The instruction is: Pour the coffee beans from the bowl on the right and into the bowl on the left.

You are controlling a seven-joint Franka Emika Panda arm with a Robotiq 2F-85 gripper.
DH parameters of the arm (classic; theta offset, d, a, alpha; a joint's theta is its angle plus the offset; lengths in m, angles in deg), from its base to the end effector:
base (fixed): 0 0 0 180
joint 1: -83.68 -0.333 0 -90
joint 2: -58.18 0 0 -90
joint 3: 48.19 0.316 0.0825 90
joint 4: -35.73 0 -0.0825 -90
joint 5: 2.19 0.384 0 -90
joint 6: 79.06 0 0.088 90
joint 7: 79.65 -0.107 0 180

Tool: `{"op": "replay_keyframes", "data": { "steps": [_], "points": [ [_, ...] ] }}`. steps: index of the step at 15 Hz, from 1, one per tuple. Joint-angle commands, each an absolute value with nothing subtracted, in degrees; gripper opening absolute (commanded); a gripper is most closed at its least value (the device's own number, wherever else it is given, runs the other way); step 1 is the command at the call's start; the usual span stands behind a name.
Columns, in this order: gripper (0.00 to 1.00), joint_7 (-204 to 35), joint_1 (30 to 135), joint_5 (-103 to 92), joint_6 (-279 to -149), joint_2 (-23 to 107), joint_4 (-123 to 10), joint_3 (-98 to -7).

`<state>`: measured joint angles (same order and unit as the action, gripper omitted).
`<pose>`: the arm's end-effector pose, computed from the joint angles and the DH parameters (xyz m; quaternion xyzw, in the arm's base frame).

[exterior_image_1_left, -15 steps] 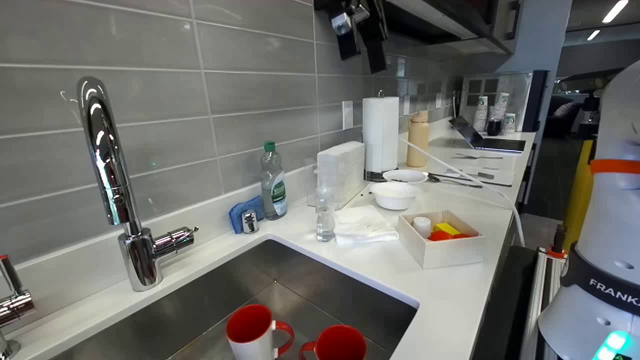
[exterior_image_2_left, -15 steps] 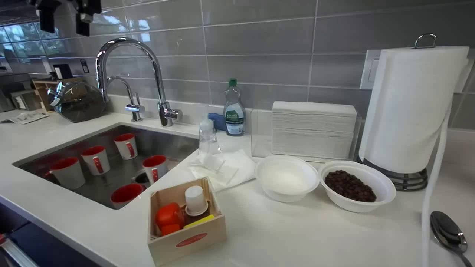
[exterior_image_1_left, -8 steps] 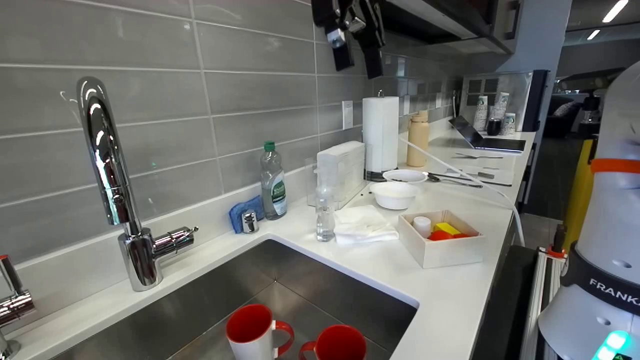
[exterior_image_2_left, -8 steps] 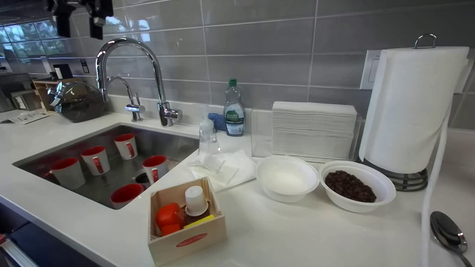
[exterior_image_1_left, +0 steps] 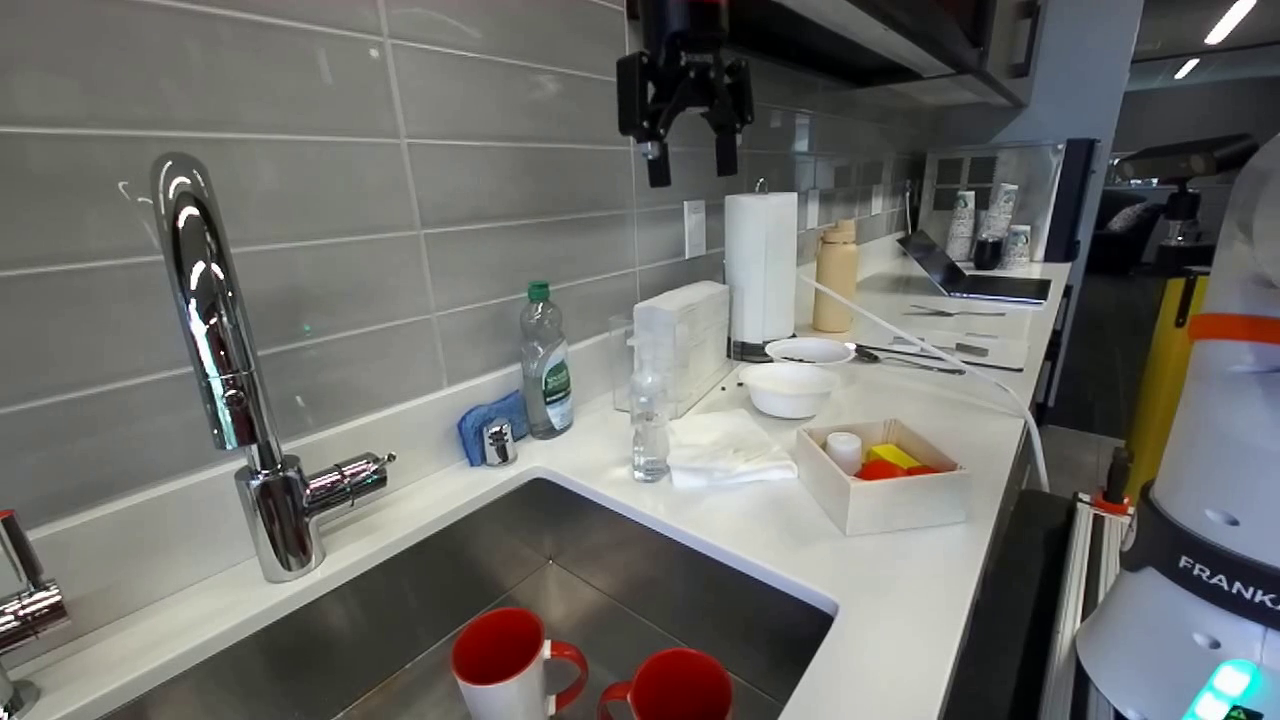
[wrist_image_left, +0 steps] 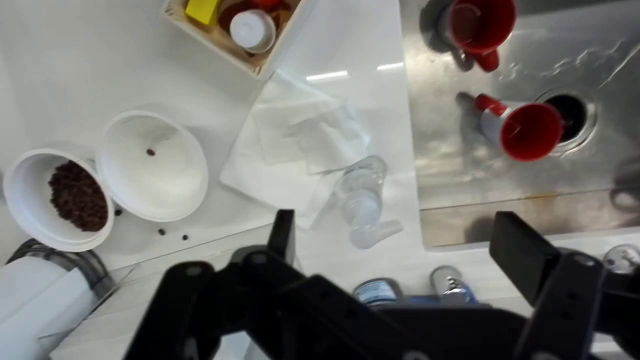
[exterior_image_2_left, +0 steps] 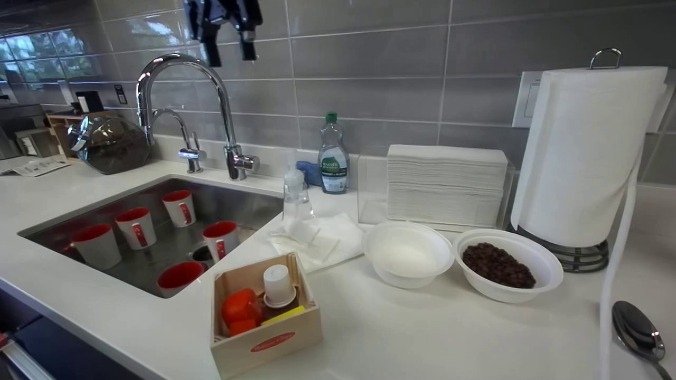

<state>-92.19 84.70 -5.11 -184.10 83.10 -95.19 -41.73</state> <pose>0.4183 0.0402 0.5184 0.9970 -0.0604 -0.0023 0.0492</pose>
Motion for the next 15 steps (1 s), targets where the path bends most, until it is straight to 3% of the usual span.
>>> {"op": "replay_keyframes", "data": {
  "steps": [1,11,15],
  "points": [
    [1.0,-94.49,88.72,-11.86,-189.76,80.31,-95.16,-44.49],
    [1.0,-105.99,98.64,-24.06,-209.94,67.44,-93.4,-52.38],
    [1.0,-114.78,98.6,-27.73,-212.17,59.12,-89.96,-53.06]
  ]
}}
